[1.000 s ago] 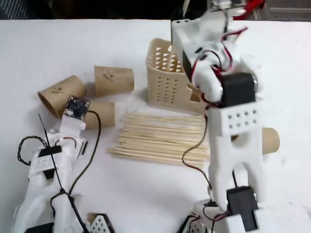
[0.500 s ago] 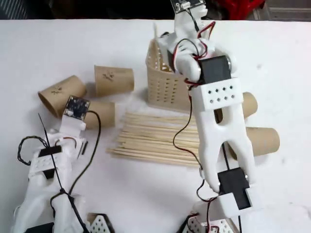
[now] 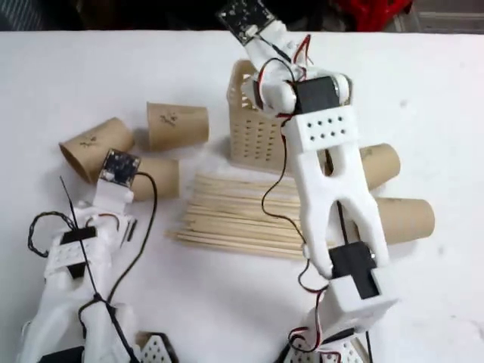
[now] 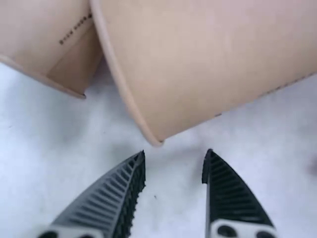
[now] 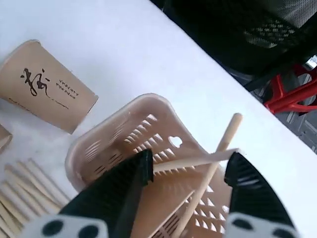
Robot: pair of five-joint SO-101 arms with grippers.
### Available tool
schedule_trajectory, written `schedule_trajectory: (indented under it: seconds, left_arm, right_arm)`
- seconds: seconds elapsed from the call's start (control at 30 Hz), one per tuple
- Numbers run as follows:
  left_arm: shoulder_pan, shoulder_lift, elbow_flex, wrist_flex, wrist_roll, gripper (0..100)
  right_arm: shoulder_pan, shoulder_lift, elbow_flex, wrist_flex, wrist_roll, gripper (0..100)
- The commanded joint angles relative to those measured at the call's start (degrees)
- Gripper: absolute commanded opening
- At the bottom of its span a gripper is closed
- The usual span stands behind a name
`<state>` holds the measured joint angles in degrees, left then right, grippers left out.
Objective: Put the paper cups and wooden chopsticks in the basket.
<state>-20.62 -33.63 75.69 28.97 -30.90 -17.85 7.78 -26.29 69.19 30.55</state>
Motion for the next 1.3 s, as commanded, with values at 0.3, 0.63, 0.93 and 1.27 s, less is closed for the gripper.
schedule_trajectory:
  seconds: [0.3,0.63,0.93,1.27]
  left_arm:
    - [0.66,-2.24,-0.26,-1.49,-0.53,20]
    - [0.66,-2.24,-0.26,-1.23,-0.53,20]
    - [0.66,-2.24,-0.26,-1.32,-0.53,20]
    - [0.66,-2.24,-0.26,-1.41,-0.53,20]
  right_arm:
    - [1.71,-21.85,0.09,7.43,-0.26,24.1]
    - [9.80,-18.33,17.76,-10.07,-0.26,24.1]
    - [8.84,-8.92,21.36,-27.91,-10.55,24.2]
    - [4.44,-8.40,21.71,-28.88,-10.64,24.3]
